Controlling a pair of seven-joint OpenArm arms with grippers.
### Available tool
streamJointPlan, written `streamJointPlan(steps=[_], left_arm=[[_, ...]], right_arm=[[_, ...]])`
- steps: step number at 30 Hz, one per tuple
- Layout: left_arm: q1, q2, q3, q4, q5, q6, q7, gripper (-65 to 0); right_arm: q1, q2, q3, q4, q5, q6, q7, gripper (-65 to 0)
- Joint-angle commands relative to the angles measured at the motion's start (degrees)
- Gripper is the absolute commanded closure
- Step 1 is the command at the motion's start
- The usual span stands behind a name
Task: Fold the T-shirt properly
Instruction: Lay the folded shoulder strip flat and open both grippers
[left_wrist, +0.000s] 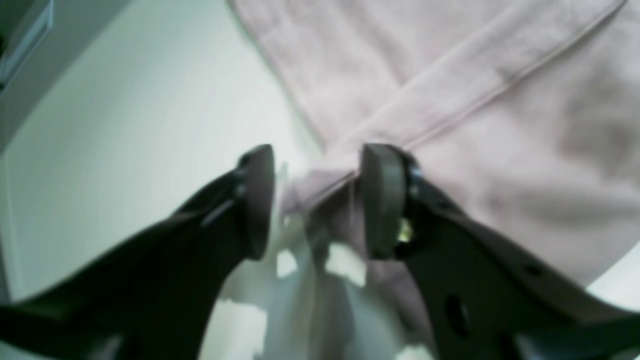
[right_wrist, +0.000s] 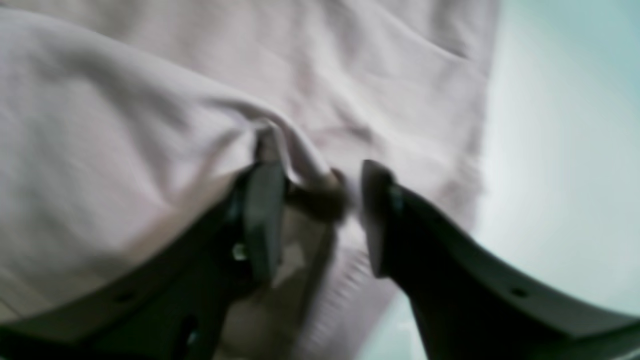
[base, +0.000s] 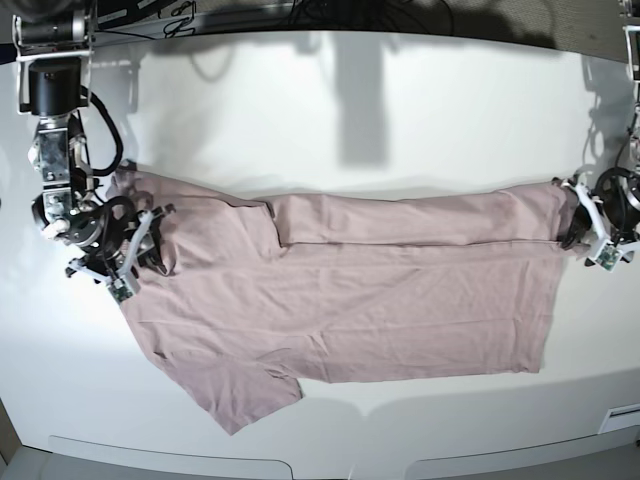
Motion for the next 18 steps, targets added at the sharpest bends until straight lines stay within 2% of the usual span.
streamJointPlan(steps=[1, 4, 7, 8, 10, 13, 14, 18], left_arm=[[-1.09, -2.21, -0.44, 0.66, -1.97, 0.63, 0.09, -29.2], [-1.09, -4.61, -0.44, 0.68, -10.38, 0.66, 4.44, -29.2], [-1.07, -6.69, -0.44, 0.72, -25.79, 0.61, 8.57, -28.6], [-1.07, -6.95, -0.44, 0.96, -30.56, 0.57, 9.99, -26.8], [-1.07, -6.56, -0.44, 1.88, -36.44, 0.39, 13.03, -18.8], [-1.07, -4.39, -0.44, 3.17, -38.32, 0.39, 16.76, 0.0], [-0.98, -3.45, -0.44, 3.28, -38.32, 0.39, 17.57, 0.0], [-0.79, 0.90, -0.44, 3.28, -38.29, 0.44, 17.99, 0.0]], right_arm=[[1.44, 1.86, 0.48, 0.76, 1.70, -0.28, 0.48, -27.0], [1.44, 4.15, 0.48, 1.25, 7.30, -0.26, -2.45, -27.0], [1.44, 5.16, 0.48, 3.41, 16.83, -0.20, -8.72, -26.5], [1.42, 5.11, 0.48, 4.28, 19.87, -0.20, -10.95, -24.7], [1.42, 4.76, 0.48, 5.73, 24.83, -0.17, -15.37, -16.5], [1.42, 3.52, 0.48, 6.08, 26.01, -0.22, -17.75, -2.4], [1.40, 2.84, 0.48, 6.08, 25.97, -0.24, -17.88, 0.0], [1.42, 0.15, 0.48, 6.08, 25.97, -0.37, -17.31, 0.0]])
